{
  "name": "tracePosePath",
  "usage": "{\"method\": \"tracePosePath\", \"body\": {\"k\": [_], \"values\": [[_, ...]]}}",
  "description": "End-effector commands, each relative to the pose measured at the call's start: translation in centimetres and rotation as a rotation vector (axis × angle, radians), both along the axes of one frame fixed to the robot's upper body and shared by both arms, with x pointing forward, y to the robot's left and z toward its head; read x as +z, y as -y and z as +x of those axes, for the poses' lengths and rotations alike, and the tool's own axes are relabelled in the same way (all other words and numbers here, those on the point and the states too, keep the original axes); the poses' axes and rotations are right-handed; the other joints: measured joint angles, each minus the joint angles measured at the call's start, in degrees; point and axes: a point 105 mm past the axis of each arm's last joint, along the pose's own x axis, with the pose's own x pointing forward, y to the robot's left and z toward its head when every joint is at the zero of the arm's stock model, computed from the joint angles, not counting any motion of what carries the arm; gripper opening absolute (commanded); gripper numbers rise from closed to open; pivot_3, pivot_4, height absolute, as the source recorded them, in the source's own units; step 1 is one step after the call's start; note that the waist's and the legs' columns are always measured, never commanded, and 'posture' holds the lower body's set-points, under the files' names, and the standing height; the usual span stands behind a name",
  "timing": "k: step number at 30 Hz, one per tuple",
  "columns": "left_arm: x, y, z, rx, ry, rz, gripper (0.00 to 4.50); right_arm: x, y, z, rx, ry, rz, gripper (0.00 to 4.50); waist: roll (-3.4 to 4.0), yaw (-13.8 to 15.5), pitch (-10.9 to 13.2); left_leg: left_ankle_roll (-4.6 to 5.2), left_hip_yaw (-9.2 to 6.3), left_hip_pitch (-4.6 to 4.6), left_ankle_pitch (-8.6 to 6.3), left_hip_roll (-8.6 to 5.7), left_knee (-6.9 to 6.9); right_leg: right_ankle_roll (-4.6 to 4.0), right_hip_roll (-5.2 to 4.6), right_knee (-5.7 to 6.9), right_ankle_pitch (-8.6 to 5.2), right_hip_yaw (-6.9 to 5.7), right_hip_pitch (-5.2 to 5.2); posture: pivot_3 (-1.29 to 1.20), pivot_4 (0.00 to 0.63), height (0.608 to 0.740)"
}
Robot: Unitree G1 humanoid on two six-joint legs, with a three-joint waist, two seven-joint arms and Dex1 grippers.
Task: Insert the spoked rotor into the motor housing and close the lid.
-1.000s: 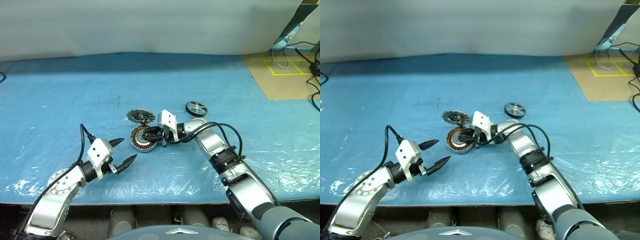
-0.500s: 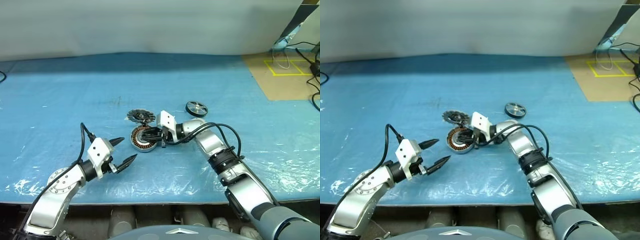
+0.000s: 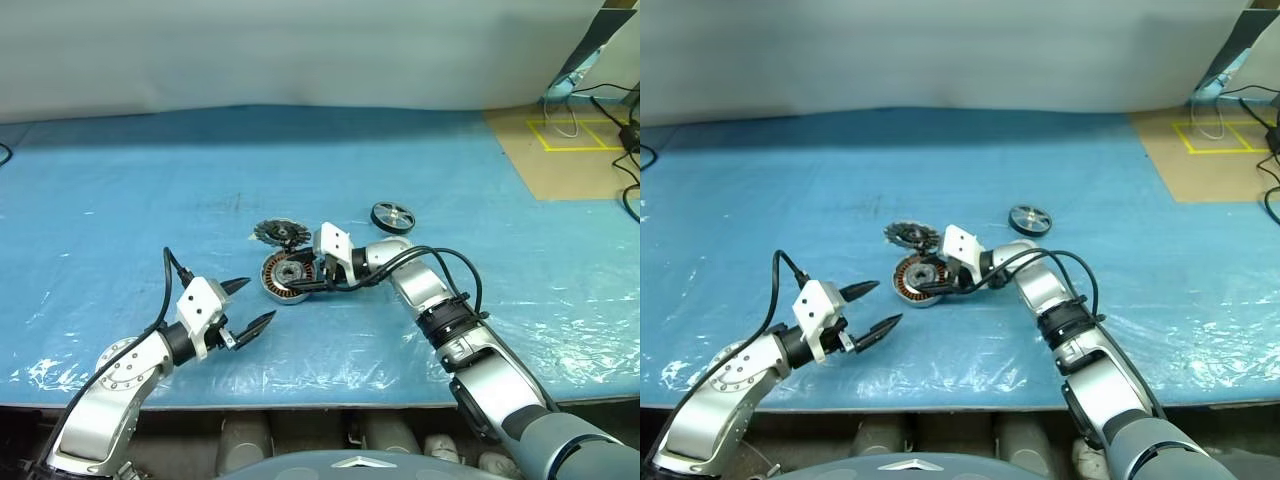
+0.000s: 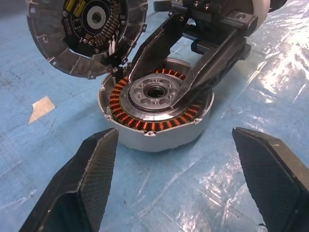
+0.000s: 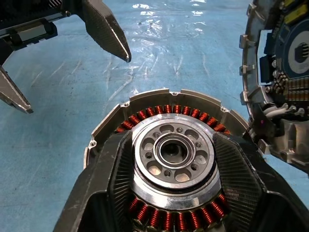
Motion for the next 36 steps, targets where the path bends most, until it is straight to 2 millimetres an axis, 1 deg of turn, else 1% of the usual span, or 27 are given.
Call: {"method": "tracePosePath", "body": {"k": [1,4,6,7,9,11,13,15,19,24,28,32,36], "values": [[1.6,0.2,-0.1,-0.014,0.054,-0.01,3.98,2.6,-0.4,0.2,0.011,0.029,0.089,2.81,0.0,0.0,0.0,0.0,0.0,0.0,0.0,0.0,0.0,0.0,0.0,0.0,0.0,0.0,0.0,0.0,0.15,0.74],[1.5,0.1,-0.1,-0.014,0.051,-0.012,3.98,3.3,-0.6,0.2,0.015,0.019,0.124,2.81,0.0,0.0,0.0,0.0,0.0,-0.01,0.0,0.01,0.01,0.0,0.0,0.01,0.0,0.0,0.0,0.0,0.15,0.74],[1.4,0.1,-0.1,-0.011,0.048,-0.012,3.98,3.3,-0.7,0.1,0.018,0.014,0.13,2.81,0.0,-0.1,0.0,0.0,0.0,-0.01,0.0,0.01,0.01,0.0,0.0,0.01,0.0,0.0,0.0,0.0,0.15,0.74],[1.3,0.2,0.0,-0.008,0.046,-0.01,3.98,3.1,-0.8,0.1,0.018,0.01,0.127,2.63,0.0,-0.1,0.0,0.0,0.0,-0.01,0.0,0.01,0.01,0.0,0.0,0.01,0.0,0.0,0.0,0.0,0.15,0.74],[1.0,0.1,0.1,0.0,0.043,-0.006,3.98,2.7,-1.0,-0.1,0.023,0.004,0.122,2.2,0.0,0.0,0.0,0.0,0.0,-0.01,0.0,0.01,0.01,0.0,0.0,0.02,0.0,0.0,0.0,0.0,0.15,0.74],[0.8,0.1,0.2,0.006,0.042,-0.003,3.98,2.5,-1.2,-0.2,0.026,-0.003,0.122,1.47,0.0,0.0,0.0,0.0,0.0,-0.01,0.0,0.01,0.01,0.0,0.0,0.02,0.0,0.0,0.0,0.0,0.15,0.74],[0.6,0.1,0.3,0.013,0.042,-0.003,3.98,2.3,-1.4,-0.2,0.029,-0.007,0.115,0.87,0.0,0.0,0.0,0.0,0.0,0.0,0.0,0.01,0.01,0.0,0.0,0.02,0.0,0.0,0.0,0.0,0.15,0.74],[0.5,0.0,0.4,0.017,0.043,-0.002,3.98,2.3,-1.5,-0.1,0.028,-0.01,0.112,0.08,0.0,0.0,0.0,0.0,0.0,0.0,0.0,0.01,0.01,0.0,0.0,0.02,0.0,0.0,0.0,0.0,0.15,0.74],[0.3,-0.3,0.3,0.021,0.045,0.003,3.98,1.8,-1.6,-0.1,0.029,-0.014,0.09,0.03,0.0,0.0,0.0,0.0,0.0,0.0,0.0,0.01,0.01,0.0,0.0,0.01,0.0,0.0,-0.01,0.0,0.15,0.74],[-0.5,-0.7,0.0,0.023,0.042,0.01,3.98,0.2,-1.2,0.2,0.009,0.004,0.025,0.03,0.0,0.0,0.0,-0.01,0.0,-0.01,0.0,0.01,0.01,0.0,0.0,0.02,0.0,0.0,-0.01,0.0,0.15,0.74],[-0.9,-0.9,-0.2,0.02,0.043,0.013,3.98,-1.3,-0.4,0.2,0.004,0.024,-0.048,0.03,0.0,0.0,0.0,-0.04,0.0,0.01,-0.02,0.01,0.01,0.0,0.0,0.03,0.0,0.0,0.03,0.0,0.15,0.74],[-1.4,-1.2,-0.4,0.018,0.041,0.016,3.98,-1.2,0.0,0.3,-0.003,0.021,-0.04,0.03,0.0,0.0,0.0,-0.19,0.0,0.13,-0.11,0.02,0.01,-0.01,0.0,0.03,0.0,0.0,0.17,0.0,0.15,0.74],[-1.9,-1.4,-0.4,0.015,0.039,0.016,3.98,-1.3,0.4,0.1,0.017,0.067,-0.078,0.03,0.0,0.1,0.0,-0.19,0.0,0.18,-0.11,0.02,0.01,-0.01,0.0,0.03,0.0,0.01,0.22,0.0,0.15,0.74]]}}
